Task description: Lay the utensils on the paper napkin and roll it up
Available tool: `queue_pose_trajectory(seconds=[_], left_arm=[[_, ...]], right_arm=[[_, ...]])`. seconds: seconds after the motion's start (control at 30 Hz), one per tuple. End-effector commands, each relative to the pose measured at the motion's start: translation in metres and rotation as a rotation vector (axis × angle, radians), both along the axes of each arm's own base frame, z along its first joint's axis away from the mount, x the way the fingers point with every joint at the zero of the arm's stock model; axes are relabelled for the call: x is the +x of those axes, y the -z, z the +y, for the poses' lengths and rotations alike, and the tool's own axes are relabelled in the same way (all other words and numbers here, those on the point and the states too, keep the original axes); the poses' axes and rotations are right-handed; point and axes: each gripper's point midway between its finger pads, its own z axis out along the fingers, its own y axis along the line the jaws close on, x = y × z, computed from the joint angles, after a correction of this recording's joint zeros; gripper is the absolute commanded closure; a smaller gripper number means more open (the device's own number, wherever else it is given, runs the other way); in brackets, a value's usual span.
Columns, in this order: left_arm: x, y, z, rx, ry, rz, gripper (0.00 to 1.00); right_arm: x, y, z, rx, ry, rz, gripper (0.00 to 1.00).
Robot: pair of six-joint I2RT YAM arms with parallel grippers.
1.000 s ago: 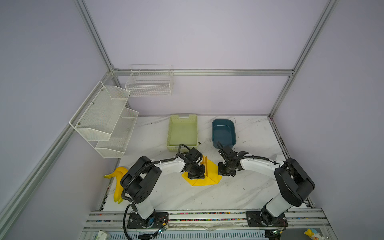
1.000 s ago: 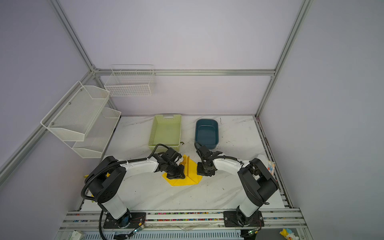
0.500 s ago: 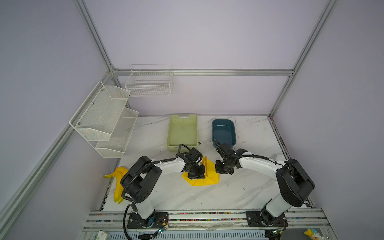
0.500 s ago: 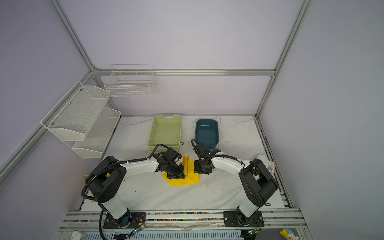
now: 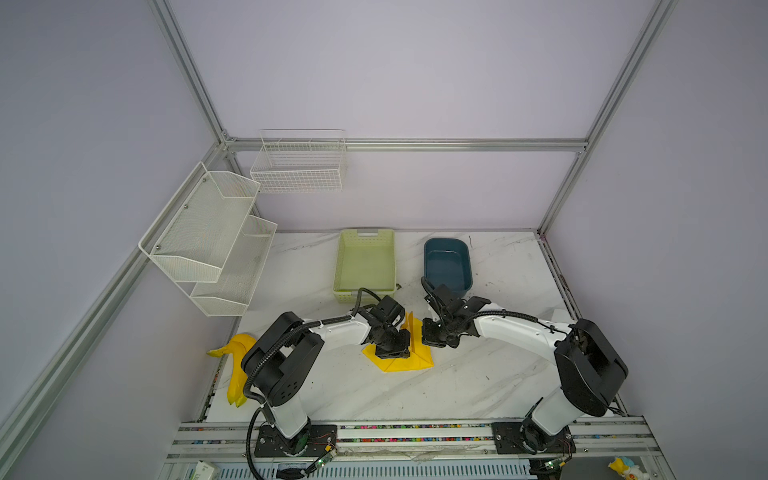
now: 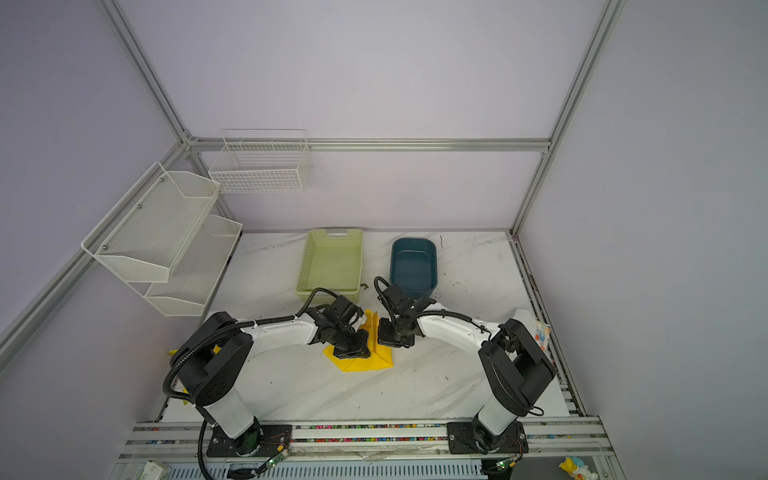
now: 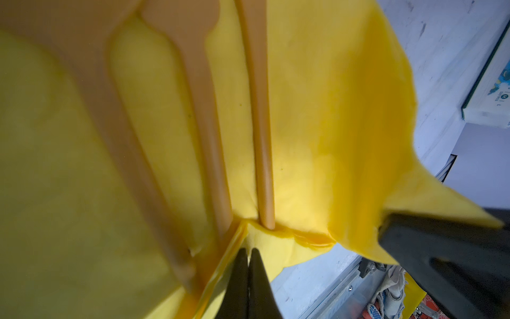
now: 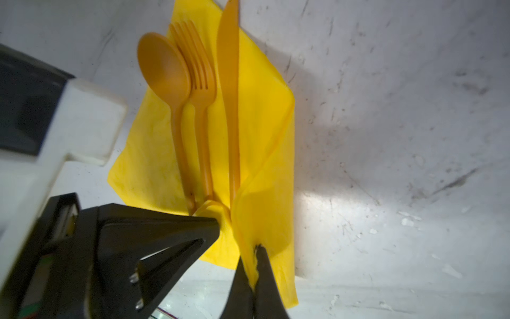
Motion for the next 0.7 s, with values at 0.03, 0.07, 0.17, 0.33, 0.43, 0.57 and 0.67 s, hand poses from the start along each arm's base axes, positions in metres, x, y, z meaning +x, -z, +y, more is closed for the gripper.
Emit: queue_pose_trajectory(seconds=[0.03,0.07,0.17,0.33,0.43,0.57,0.67], left_arm=[[0.012,-0.016,-0.011,-0.034,0.013,-0.042,0.95],[0.012,-0.016,-0.011,-0.035,0.012,-0.043,0.95],[0.012,-0.016,-0.011,-0.035,0.011,-0.042,0.95],[0.012,-0.017,-0.010,-0.036,0.010,-0.045,0.95],[0.012,-0.019,-0.011,-0.037,0.010,-0.050,0.95],[0.013,-0.024,-0.009,-0.036,0.005,-0.065,0.94],[0.014,-0.031,-0.006,-0.034,-0.002,-0.080,0.93]], right_arm=[[-0.002,-0.016,0.019,0.113,0.022,-0.001,0.99],[-0.002,-0.016,0.022,0.131,0.025,0.001,1.00],[-0.002,-0.019,0.029,0.183,0.040,0.004,1.00],[-0.001,-0.021,0.038,0.248,0.059,0.008,1.00],[0.000,-0.022,0.043,0.283,0.069,0.013,1.00],[0.000,-0.023,0.047,0.321,0.078,0.020,1.00],[-0.001,-0.020,0.047,0.325,0.082,0.023,1.00]])
